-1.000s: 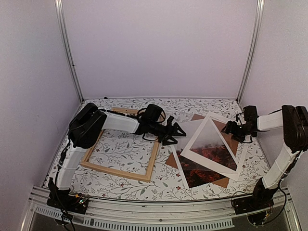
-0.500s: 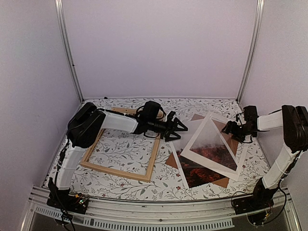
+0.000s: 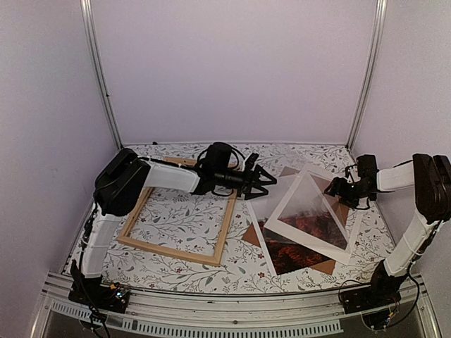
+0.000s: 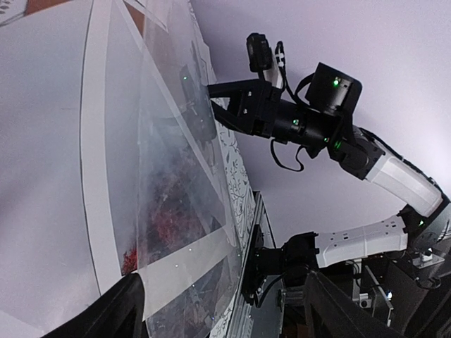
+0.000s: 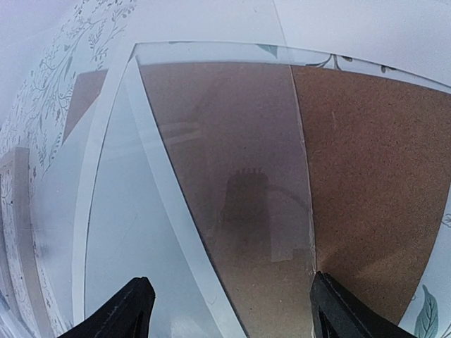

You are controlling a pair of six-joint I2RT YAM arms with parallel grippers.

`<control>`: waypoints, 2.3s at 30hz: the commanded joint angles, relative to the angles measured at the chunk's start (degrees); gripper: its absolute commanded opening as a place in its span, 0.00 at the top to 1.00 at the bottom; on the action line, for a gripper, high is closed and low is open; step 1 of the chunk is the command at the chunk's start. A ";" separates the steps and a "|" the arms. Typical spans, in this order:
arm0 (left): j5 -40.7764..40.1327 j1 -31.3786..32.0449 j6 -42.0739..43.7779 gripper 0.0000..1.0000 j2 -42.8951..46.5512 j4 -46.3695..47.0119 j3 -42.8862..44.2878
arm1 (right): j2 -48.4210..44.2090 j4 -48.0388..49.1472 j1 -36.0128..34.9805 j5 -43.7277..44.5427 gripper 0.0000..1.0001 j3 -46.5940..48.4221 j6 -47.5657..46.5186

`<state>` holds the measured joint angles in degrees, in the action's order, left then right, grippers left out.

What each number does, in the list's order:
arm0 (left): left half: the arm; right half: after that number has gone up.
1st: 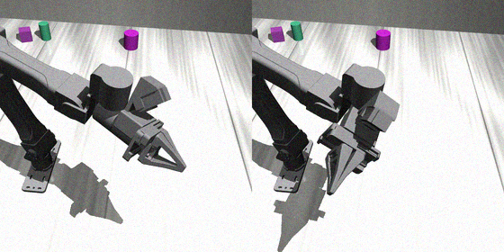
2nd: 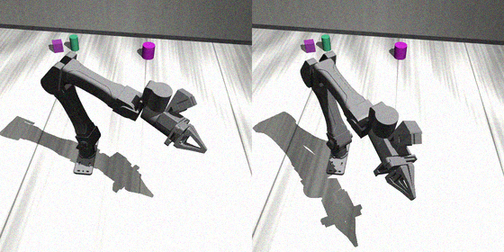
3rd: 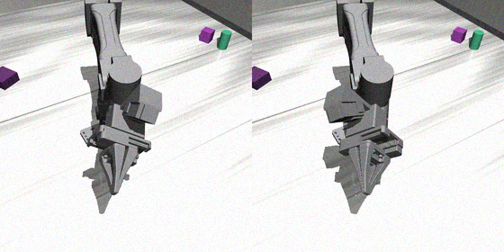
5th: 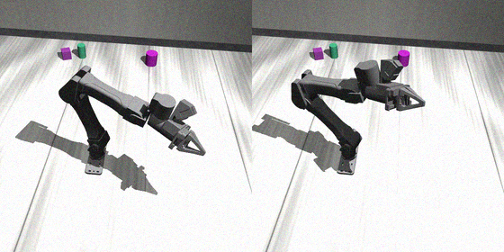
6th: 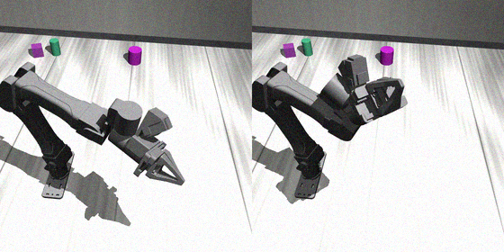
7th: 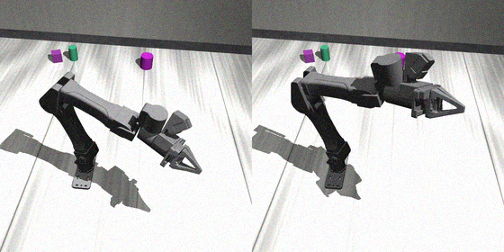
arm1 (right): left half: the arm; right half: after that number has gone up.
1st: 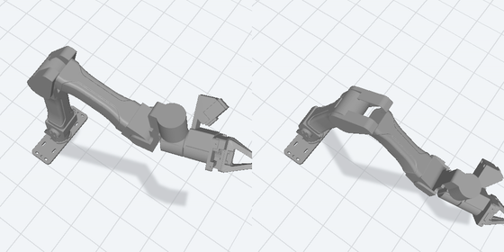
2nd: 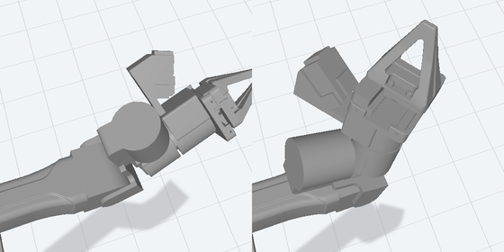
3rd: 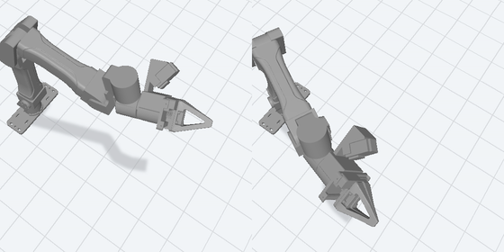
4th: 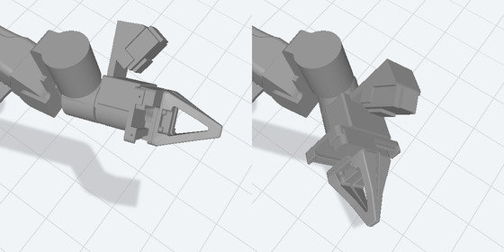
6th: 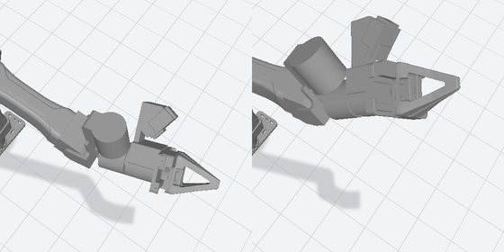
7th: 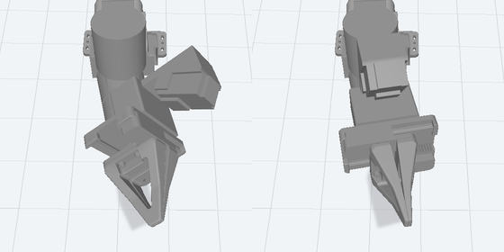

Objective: Put the photo into the frame

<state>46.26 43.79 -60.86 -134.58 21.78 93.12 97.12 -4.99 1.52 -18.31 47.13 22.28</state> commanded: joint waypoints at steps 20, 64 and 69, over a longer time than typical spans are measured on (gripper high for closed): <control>4.36 1.46 9.24 0.25 3.95 4.78 -0.41 | 3.73 -5.92 -0.83 -5.29 0.20 1.37 -2.58; -16.20 2.70 16.88 0.19 7.19 -8.79 -2.29 | 1.26 -6.60 -1.09 -4.37 0.20 0.56 -2.42; -26.68 2.84 23.84 0.12 5.14 -28.07 4.27 | 0.49 -9.12 -1.13 0.95 0.19 1.58 -2.68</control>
<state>30.96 46.06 -44.64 -130.30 11.86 92.95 98.13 -8.60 0.64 -23.59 49.01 19.29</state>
